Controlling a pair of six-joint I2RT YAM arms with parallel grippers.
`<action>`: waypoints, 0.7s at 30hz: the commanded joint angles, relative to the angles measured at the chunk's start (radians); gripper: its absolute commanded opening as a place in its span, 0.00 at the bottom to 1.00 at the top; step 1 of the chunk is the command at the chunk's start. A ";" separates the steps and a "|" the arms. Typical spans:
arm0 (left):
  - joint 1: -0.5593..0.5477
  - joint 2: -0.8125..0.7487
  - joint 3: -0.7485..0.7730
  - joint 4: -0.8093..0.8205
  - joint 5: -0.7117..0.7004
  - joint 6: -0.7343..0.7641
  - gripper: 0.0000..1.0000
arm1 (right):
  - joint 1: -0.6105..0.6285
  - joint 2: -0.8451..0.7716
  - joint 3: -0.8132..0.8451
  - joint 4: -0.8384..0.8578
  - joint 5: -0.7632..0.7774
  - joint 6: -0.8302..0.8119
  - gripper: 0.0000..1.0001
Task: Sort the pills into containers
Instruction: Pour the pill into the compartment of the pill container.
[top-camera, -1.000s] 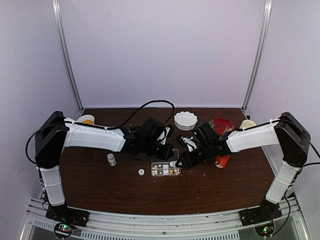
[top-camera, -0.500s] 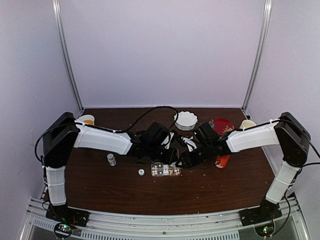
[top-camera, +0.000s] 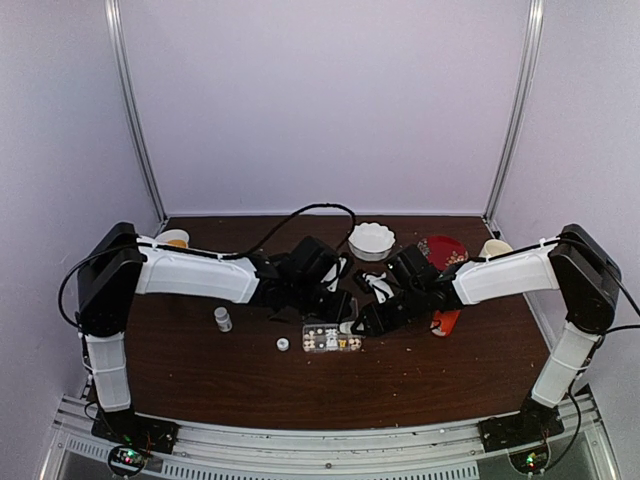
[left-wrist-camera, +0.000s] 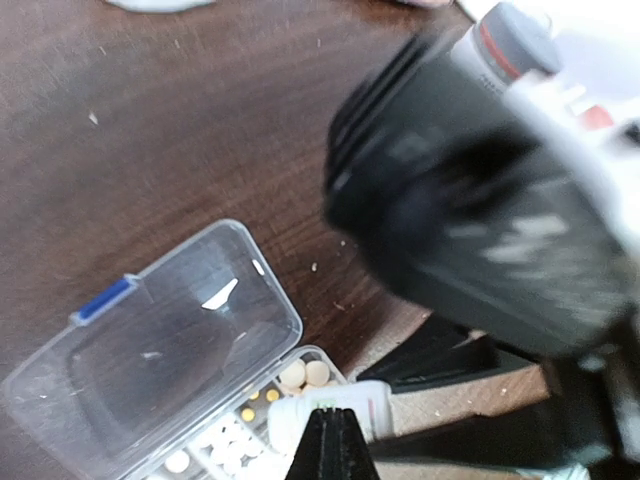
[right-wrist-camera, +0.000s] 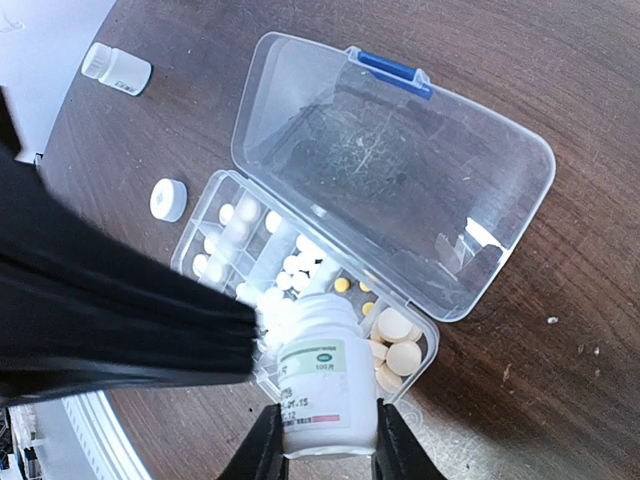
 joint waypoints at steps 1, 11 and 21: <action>0.002 -0.094 0.029 -0.018 -0.050 0.031 0.00 | -0.006 -0.013 0.011 0.001 0.028 -0.011 0.00; -0.012 0.026 -0.033 0.080 0.078 -0.039 0.00 | -0.007 -0.012 0.014 0.000 0.024 -0.011 0.00; -0.009 -0.026 -0.004 -0.025 -0.013 0.007 0.00 | -0.006 -0.014 0.017 -0.014 0.030 -0.018 0.00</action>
